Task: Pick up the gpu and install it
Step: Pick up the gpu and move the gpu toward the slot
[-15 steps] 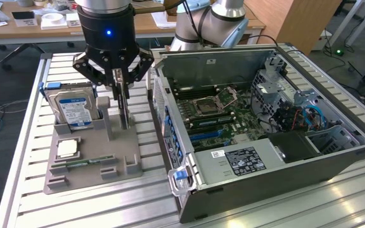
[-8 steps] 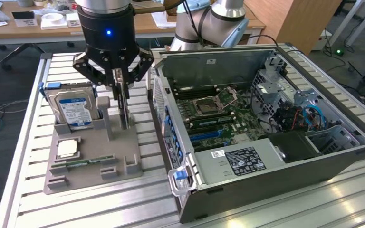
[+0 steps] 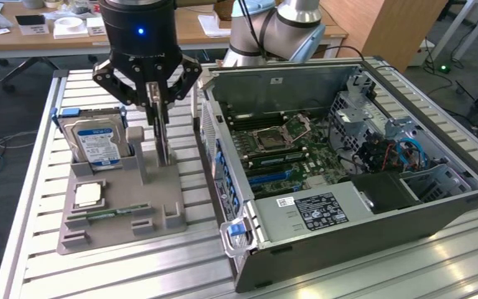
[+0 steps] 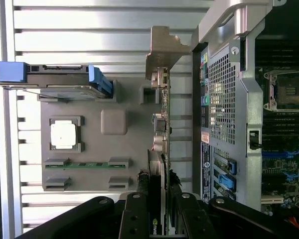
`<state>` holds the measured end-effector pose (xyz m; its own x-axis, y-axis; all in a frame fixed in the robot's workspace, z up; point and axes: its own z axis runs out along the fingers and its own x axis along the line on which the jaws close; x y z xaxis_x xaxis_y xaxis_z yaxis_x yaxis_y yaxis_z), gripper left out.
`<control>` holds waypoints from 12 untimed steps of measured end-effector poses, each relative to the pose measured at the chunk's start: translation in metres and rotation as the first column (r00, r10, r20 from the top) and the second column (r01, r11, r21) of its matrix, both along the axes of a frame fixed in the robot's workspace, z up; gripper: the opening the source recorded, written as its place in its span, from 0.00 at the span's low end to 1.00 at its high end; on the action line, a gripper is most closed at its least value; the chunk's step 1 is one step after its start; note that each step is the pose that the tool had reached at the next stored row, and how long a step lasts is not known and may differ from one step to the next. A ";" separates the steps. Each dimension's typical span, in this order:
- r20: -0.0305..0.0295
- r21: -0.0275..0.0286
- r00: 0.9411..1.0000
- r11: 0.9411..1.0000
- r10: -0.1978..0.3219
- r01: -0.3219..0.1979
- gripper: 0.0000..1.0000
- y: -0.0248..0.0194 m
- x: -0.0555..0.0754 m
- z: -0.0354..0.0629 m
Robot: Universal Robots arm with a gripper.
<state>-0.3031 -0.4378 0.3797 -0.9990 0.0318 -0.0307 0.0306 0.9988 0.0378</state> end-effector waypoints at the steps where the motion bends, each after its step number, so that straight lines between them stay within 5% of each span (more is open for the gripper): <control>1: 0.000 0.000 1.000 1.000 0.000 0.000 0.26 0.0000 0.000 0.0024; 12: 0.000 0.000 1.000 1.000 0.000 0.000 0.26 0.0000 0.000 0.0204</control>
<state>-0.3031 -0.4378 0.4000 -0.9990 0.0318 -0.0309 0.0306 0.9988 0.0373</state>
